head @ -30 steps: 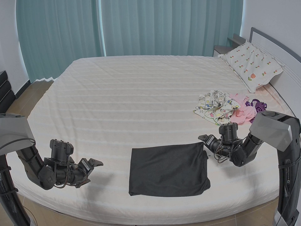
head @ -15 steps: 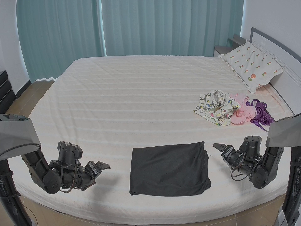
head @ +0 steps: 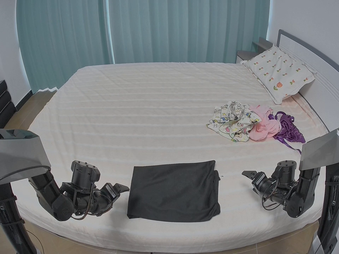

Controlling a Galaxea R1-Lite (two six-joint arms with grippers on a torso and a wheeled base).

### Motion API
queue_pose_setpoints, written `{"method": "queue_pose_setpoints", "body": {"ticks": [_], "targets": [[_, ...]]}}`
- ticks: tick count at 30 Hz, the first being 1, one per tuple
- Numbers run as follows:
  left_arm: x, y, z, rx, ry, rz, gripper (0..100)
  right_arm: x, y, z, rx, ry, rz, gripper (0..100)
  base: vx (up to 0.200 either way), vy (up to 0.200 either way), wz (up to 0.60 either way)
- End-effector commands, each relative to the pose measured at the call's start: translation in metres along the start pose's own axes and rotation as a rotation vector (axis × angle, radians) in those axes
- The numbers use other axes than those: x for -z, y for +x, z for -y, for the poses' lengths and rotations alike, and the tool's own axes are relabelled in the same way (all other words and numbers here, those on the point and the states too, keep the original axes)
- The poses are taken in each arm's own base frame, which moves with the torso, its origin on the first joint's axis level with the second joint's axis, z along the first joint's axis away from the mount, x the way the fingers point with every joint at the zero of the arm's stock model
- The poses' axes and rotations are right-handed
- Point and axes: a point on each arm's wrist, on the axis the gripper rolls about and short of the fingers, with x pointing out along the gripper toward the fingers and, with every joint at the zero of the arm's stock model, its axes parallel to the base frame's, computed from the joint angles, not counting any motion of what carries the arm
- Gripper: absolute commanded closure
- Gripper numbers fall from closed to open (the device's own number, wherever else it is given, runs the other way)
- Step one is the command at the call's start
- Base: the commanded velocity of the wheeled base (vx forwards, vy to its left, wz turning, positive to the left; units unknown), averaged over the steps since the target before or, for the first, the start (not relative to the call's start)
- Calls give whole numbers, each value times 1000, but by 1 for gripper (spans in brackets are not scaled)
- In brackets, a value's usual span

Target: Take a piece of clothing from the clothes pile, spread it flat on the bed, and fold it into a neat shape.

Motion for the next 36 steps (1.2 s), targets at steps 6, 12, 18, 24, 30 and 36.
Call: {"method": "queue_pose_setpoints", "body": {"ticks": [6,12,18,24,30,36], "targets": [[0,1,3,5,-15,17,0,3,1,-2,-17,17,-2,0,67,0,0],[7,16,0,-10,61,3,0,6,-1,-2,-30,12,0,0,33,0,0],[16,44,-11,17,301,11,0,8,-2,-2,-29,10,-7,0,0,0,0],[21,58,-17,51,457,31,0,7,-2,-3,-30,10,-6,0,0,0,0],[28,65,-13,71,508,21,0,7,-3,-3,-45,9,5,0,0,0,0],[34,76,-4,96,551,20,0,6,-4,-4,-51,9,13,0,0,0,0]]}}
